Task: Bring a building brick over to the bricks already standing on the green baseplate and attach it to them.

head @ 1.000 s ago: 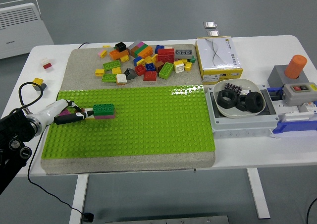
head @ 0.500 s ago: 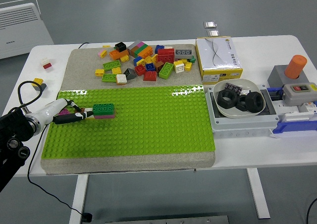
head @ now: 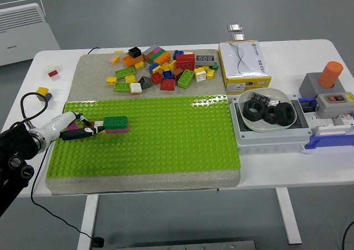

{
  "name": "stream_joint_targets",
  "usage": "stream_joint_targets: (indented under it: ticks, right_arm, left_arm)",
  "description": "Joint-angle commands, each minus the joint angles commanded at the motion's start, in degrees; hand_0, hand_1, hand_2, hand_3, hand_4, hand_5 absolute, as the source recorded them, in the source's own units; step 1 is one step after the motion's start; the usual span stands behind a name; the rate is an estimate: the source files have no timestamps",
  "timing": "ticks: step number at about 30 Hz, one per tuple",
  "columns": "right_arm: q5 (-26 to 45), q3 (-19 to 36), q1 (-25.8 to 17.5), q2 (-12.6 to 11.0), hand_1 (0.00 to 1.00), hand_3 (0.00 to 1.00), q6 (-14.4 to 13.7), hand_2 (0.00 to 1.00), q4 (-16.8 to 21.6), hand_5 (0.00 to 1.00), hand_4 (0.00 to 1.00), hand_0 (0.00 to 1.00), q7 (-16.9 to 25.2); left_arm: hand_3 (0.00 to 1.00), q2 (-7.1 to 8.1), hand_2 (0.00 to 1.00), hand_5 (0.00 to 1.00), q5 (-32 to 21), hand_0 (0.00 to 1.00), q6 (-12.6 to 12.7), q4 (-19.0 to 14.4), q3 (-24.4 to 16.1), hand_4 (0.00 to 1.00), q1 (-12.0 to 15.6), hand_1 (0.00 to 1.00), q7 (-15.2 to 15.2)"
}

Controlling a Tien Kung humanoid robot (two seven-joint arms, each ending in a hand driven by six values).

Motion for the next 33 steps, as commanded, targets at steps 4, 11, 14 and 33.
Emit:
stream_joint_targets:
  ticks: [4, 11, 14, 33]
  right_arm:
    - [-0.1, 0.1, 0.0, 0.0, 0.72, 0.786, 0.0, 0.768, 0.0, 0.998, 0.857, 0.712, 0.0]
    - [-0.1, 0.1, 0.0, 0.1, 0.721, 0.785, 0.0, 0.768, 0.0, 0.998, 0.858, 0.712, 0.0]
    - [-0.2, 0.1, 0.0, 0.1, 0.721, 0.785, 0.0, 0.768, 0.0, 0.998, 0.858, 0.712, 0.0]
    - [-0.6, 0.6, -0.3, 0.5, 0.722, 0.786, 0.0, 0.768, 0.0, 0.998, 0.861, 0.712, -0.1]
  left_arm:
    - [0.687, -0.2, 0.998, 0.867, -0.1, 0.998, 0.1, 0.5, 0.1, 0.951, 0.0, 0.998, -0.1]
    - [0.685, -0.87, 0.998, 0.863, -0.2, 0.998, 0.3, 2.0, 0.4, 0.95, -0.1, 0.998, -0.4]
    - [0.685, -1.0, 0.998, 0.863, -0.2, 0.998, 0.4, 2.1, 0.4, 0.95, 0.0, 0.998, -0.5]
    - [0.677, -1.28, 0.998, 0.845, -0.5, 0.998, 1.3, 3.8, 0.1, 0.946, 0.0, 0.998, -1.8]
